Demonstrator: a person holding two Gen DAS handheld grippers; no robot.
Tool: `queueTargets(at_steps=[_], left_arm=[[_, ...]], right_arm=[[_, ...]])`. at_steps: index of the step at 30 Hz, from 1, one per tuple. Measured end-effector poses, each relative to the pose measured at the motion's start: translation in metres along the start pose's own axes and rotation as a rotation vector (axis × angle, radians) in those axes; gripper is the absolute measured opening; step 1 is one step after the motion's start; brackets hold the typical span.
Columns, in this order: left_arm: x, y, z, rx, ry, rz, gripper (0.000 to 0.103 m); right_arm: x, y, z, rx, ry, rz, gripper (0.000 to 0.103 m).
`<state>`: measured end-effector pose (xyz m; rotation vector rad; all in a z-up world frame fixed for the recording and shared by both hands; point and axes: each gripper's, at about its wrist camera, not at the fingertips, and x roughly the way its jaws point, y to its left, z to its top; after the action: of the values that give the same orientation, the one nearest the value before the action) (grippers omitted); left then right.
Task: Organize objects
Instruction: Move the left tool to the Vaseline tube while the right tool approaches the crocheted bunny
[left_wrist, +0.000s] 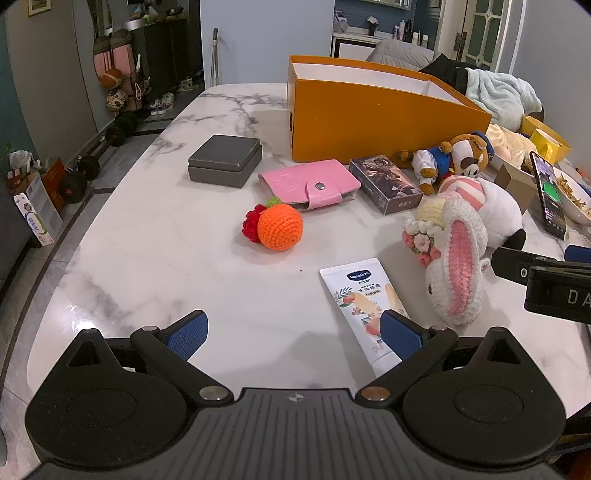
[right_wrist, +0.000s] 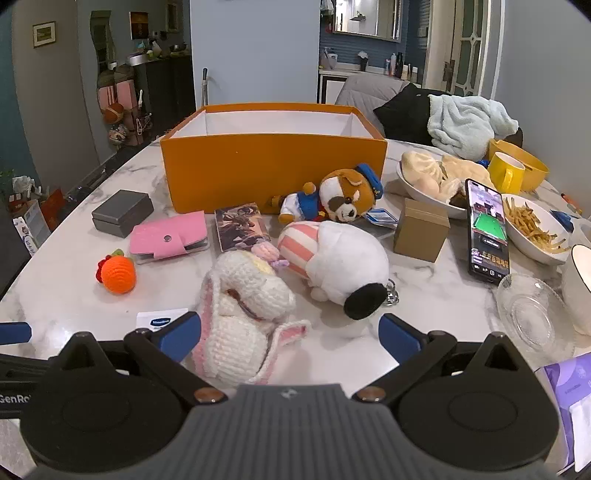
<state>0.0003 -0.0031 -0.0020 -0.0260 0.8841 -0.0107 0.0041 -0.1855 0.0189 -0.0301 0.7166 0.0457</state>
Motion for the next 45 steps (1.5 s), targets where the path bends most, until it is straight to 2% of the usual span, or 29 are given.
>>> queueTargets(at_steps=[21, 37, 45], left_arm=[[0.003, -0.004, -0.004, 0.011, 0.007, 0.007, 0.103], [0.019, -0.045, -0.015, 0.078, 0.045, -0.007, 0.103], [0.034, -0.065, -0.016, 0.12, 0.051, -0.008, 0.103]], right_arm=[[0.004, 0.0, -0.005, 0.004, 0.01, 0.004, 0.102], [0.02, -0.009, -0.006, 0.029, 0.028, 0.073, 0.102], [0.039, -0.002, -0.001, -0.016, 0.062, 0.127, 0.102]])
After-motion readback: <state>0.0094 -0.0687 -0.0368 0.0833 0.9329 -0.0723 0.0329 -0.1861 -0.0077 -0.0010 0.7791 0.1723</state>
